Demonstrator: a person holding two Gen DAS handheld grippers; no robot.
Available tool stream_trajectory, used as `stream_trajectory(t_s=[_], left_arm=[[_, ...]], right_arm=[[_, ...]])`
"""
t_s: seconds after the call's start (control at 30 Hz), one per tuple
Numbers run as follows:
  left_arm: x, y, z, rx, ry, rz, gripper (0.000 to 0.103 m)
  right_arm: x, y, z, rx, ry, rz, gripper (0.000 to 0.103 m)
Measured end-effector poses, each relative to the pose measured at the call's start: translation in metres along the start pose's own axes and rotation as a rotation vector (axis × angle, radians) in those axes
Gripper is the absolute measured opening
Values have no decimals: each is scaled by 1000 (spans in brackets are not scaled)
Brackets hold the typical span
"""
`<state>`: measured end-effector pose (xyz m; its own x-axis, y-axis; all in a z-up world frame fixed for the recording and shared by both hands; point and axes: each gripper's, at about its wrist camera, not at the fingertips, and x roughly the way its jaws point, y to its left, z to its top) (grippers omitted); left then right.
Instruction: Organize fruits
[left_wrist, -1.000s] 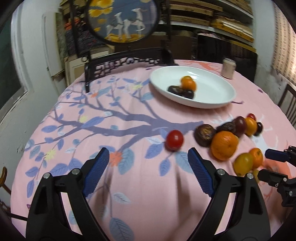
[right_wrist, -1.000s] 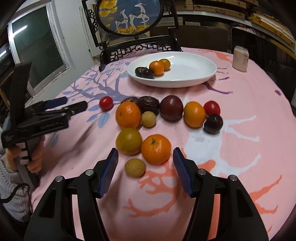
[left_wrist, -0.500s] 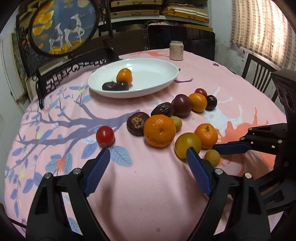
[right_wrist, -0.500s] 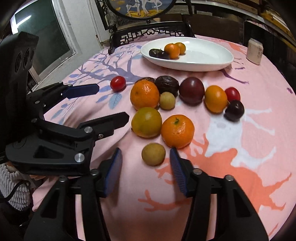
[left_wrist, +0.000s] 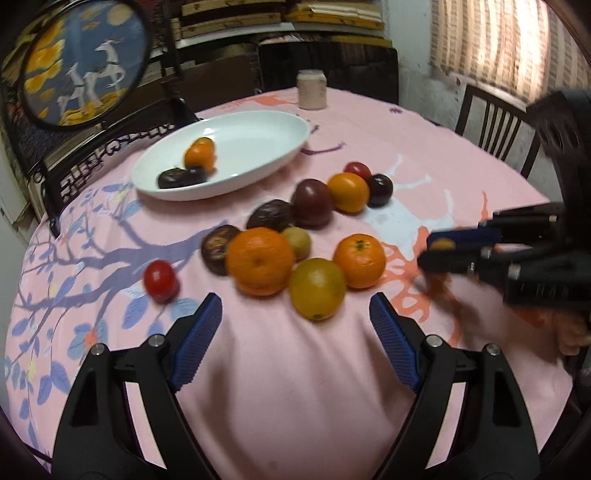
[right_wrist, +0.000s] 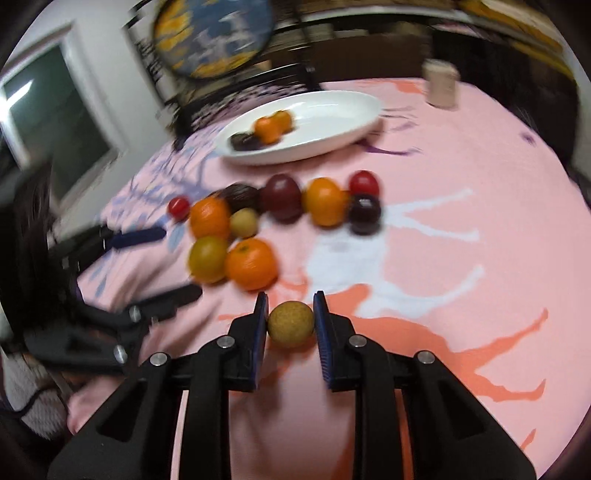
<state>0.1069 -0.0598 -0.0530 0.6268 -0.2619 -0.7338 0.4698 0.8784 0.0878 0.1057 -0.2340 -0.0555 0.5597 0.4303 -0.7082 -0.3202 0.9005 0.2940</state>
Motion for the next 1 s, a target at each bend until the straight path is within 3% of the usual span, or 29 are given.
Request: stream_trajectory(t_s=[0.03, 0.1, 0.13, 0.23, 0.53, 0.73, 1.0], left_arm=[[4, -2, 1, 4, 12, -2, 77], [15, -2, 4, 3, 44, 1, 58], [16, -1, 6, 1, 41, 13, 58], [19, 3, 10, -21, 38, -49, 37], [19, 4, 9, -43, 31, -49, 36], [-11, 21, 14, -84, -45, 15, 36], [-1, 84, 85, -221, -68, 129, 36]], right_arm=[[-1, -3, 1, 14, -5, 5, 25], [-2, -3, 0, 12, -7, 13, 25], [-1, -3, 0, 8, -6, 16, 25], [-2, -4, -1, 11, -5, 22, 25], [-1, -6, 1, 24, -5, 27, 25], [-2, -8, 7, 30, -8, 25, 25], [-9, 13, 102, -55, -100, -16, 25]])
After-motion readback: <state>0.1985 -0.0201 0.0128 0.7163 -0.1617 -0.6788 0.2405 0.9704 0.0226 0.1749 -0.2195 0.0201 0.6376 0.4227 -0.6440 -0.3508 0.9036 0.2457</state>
